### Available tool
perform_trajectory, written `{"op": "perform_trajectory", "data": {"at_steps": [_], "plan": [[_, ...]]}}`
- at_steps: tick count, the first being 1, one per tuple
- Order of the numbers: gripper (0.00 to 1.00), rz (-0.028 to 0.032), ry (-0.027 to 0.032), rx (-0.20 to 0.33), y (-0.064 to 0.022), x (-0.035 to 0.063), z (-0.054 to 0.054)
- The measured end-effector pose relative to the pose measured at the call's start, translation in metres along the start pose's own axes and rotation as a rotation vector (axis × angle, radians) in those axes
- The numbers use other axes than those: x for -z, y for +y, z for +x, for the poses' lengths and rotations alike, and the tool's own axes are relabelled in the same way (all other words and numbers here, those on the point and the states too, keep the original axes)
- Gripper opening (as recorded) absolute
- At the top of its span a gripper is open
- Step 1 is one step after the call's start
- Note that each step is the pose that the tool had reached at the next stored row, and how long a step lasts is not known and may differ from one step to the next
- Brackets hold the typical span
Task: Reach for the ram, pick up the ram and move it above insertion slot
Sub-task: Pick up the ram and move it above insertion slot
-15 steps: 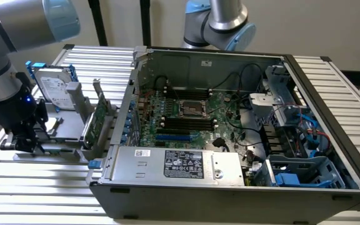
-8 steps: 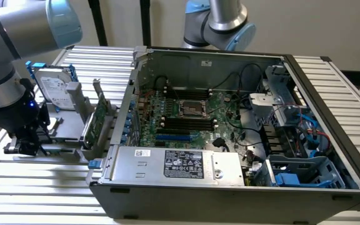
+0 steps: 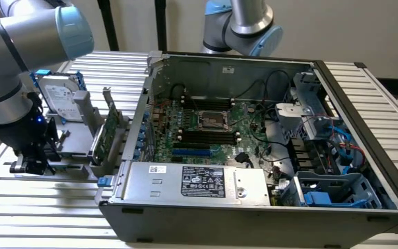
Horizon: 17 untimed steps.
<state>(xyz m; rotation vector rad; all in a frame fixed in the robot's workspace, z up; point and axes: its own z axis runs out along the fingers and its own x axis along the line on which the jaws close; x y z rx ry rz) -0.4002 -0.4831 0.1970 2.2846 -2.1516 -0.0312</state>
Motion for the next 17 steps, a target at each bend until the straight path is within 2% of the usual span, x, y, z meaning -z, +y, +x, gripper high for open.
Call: {"op": "perform_trajectory", "data": {"at_steps": [12,14,17], "plan": [[0.4,0.0001,-0.0001,0.004,-0.0035,-0.0014,-0.0013],[0.27,0.0001,0.0,0.004,-0.0039,-0.0014,-0.0014],[0.22,-0.0003,0.0,0.004,-0.0042,-0.0013,-0.0014]]}}
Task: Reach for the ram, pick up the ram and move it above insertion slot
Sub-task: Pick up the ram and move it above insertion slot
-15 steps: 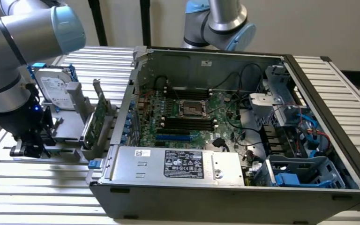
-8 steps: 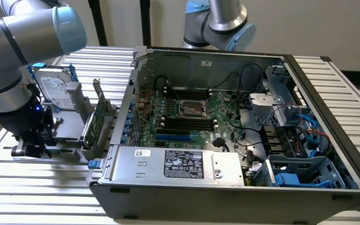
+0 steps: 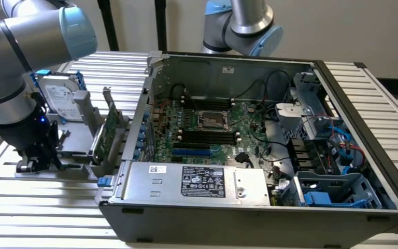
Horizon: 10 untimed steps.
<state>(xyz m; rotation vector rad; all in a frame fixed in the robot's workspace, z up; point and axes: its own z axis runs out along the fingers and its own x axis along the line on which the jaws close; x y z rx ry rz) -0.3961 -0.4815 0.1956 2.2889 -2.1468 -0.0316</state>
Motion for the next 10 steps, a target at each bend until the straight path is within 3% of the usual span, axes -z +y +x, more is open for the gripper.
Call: {"op": "perform_trajectory", "data": {"at_steps": [1,10], "plan": [[0.15,0.0,0.0,0.0,0.0,0.0,0.0],[0.14,0.0001,-0.0001,0.0,0.0,-0.0001,0.0]]}}
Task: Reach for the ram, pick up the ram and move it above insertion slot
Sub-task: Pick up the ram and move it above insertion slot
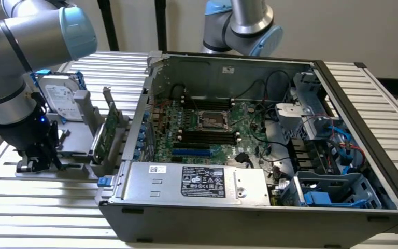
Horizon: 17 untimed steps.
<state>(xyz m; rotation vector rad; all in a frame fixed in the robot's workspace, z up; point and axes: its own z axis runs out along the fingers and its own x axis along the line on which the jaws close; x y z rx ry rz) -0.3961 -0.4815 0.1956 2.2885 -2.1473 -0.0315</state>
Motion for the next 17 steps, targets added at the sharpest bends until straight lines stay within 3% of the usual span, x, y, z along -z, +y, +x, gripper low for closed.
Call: {"op": "perform_trajectory", "data": {"at_steps": [17], "plan": [[0.14,-0.0006,-0.0003,-0.023,0.0,0.0078,-0.0001]]}}
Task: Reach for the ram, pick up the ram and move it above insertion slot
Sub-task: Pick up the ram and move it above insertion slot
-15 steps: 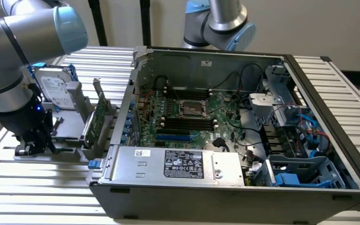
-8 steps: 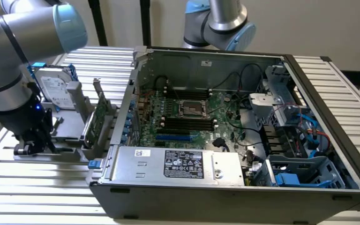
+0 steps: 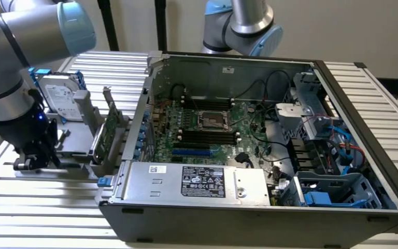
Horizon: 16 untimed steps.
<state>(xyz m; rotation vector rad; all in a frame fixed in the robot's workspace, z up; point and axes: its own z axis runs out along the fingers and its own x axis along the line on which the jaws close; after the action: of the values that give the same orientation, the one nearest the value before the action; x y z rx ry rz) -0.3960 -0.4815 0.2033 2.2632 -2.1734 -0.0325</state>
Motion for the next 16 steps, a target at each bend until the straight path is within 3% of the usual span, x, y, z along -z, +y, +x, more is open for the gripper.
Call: {"op": "perform_trajectory", "data": {"at_steps": [8,16], "plan": [[0.14,-0.0007,-0.0001,0.0,0.0002,0.0143,0.0],[0.14,-0.0072,-0.0003,0.0,-0.0023,0.0487,0.0]]}}
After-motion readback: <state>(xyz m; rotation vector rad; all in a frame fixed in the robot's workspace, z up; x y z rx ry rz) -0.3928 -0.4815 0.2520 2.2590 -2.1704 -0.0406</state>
